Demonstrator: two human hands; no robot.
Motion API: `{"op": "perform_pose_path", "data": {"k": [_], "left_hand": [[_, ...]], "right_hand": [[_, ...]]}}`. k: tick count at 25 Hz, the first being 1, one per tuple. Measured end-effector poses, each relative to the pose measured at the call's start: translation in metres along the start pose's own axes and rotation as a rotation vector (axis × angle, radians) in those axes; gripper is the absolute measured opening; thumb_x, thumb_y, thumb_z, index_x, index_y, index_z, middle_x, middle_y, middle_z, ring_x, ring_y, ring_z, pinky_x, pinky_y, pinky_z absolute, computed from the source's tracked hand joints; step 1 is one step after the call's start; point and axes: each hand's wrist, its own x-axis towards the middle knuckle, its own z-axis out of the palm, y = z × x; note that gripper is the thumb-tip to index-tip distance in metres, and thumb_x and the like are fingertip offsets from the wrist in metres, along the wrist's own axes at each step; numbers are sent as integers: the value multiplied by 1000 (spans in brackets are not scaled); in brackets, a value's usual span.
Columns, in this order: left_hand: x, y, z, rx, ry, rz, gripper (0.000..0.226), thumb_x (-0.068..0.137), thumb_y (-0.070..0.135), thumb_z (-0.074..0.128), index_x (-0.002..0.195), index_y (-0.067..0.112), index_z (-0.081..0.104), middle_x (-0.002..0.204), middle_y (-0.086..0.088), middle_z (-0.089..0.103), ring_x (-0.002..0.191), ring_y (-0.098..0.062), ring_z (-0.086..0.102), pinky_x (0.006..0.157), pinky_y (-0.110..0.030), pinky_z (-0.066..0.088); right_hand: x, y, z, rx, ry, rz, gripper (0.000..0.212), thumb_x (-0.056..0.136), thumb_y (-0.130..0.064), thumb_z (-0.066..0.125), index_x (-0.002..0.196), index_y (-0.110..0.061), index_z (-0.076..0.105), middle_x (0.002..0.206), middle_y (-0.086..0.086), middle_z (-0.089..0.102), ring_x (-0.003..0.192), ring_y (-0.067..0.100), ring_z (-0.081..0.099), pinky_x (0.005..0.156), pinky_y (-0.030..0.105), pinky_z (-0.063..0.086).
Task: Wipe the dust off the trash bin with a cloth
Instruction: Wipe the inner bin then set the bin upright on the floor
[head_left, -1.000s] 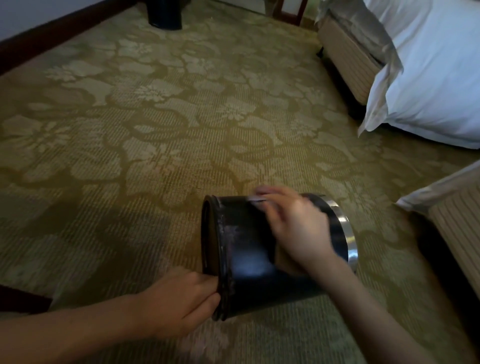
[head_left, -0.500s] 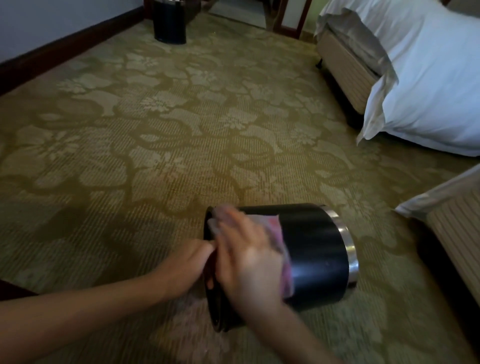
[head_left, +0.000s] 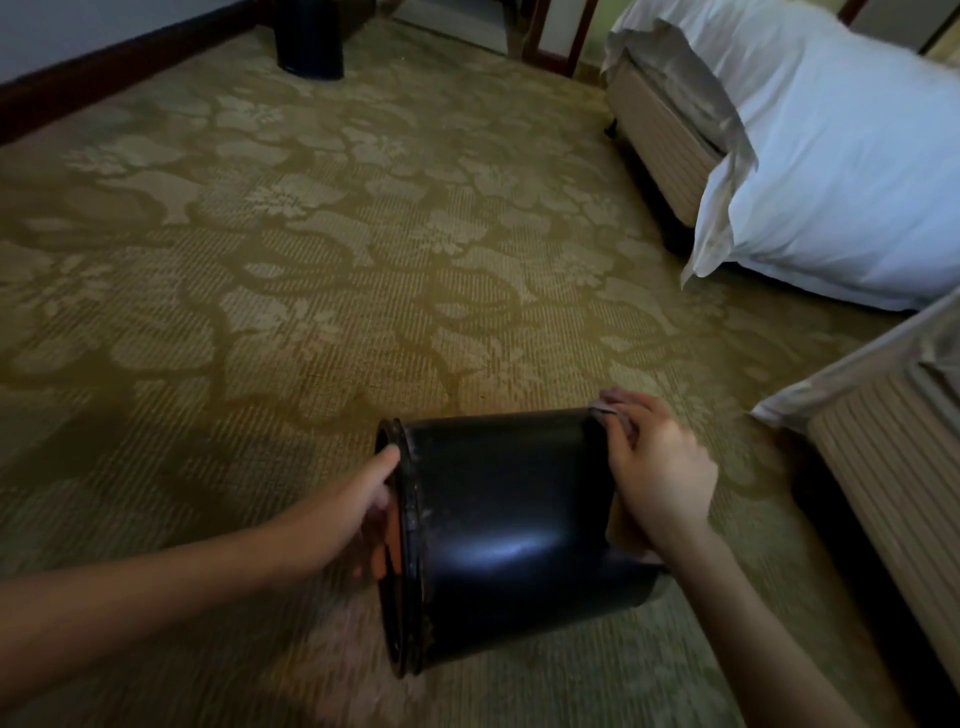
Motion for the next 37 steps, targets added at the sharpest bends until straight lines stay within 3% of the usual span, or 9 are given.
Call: {"op": "perform_pose_path", "data": {"k": [3,7,10,13,15,22,31,34,37], "left_hand": [[-2,20,-8,-61,-75,-21,93,95,60,0,60,1,62,54,-12,62,43,-15,58,45,-22,44],[11,23,-7,-126,-68,-113,96,95,61,-1,54,-1,61,41,-14,57,31,-20,54,34,-17,39],[10,23,-8,-69,-179,-98,97,95,59,-5,57,1,62,46,-11,62,38,-18,59,37,-18,41],[2,29,-14,-2,-215,-69,93,95,57,-7,65,3,62,55,-8,67,49,-16,63,43,-20,45],[-3,31,-15,9,-210,-54,92,96,57,-7,66,4,62,57,-7,66,53,-15,62,47,-20,46],[-6,29,-2,-92,-164,-63,100,98,49,-8,46,1,62,44,-10,64,38,-18,60,36,-19,40],[-21,28,0,24,-188,-22,89,99,51,-3,58,10,64,64,-10,67,55,-17,62,46,-19,43],[-16,32,-6,-2,-100,-65,87,99,56,-1,65,8,64,58,-6,66,51,-15,61,45,-20,45],[-17,36,-3,43,-73,-79,83,98,58,3,70,7,63,58,-4,64,52,-14,61,48,-22,47]], "right_hand": [[-31,-63,16,16,-8,-228,24,97,-34,51,109,-32,71,127,-20,60,99,9,64,75,23,47],[-72,-125,29,179,-227,-588,34,97,-30,46,126,-26,63,138,-13,52,116,8,55,92,28,48],[-38,-92,23,75,-178,-504,28,97,-35,46,114,-33,68,129,-19,59,105,9,63,83,32,52],[26,-58,20,-172,-298,-97,27,95,-40,49,105,-24,69,106,1,70,95,28,67,74,35,50],[43,-69,20,-262,-365,26,28,94,-35,51,105,-14,67,105,11,68,98,34,64,72,34,43],[-2,-164,49,-29,-567,-310,28,91,-37,52,100,-16,67,96,7,66,90,28,64,73,35,50],[74,18,10,-172,-503,191,32,80,-54,69,82,-22,71,82,5,69,78,25,65,74,39,55],[69,32,-2,153,-447,345,27,87,-34,70,85,-7,75,79,13,69,78,27,65,72,36,53],[58,39,-18,868,-546,762,27,97,-16,54,111,4,65,96,16,71,84,22,70,66,24,57]]}}
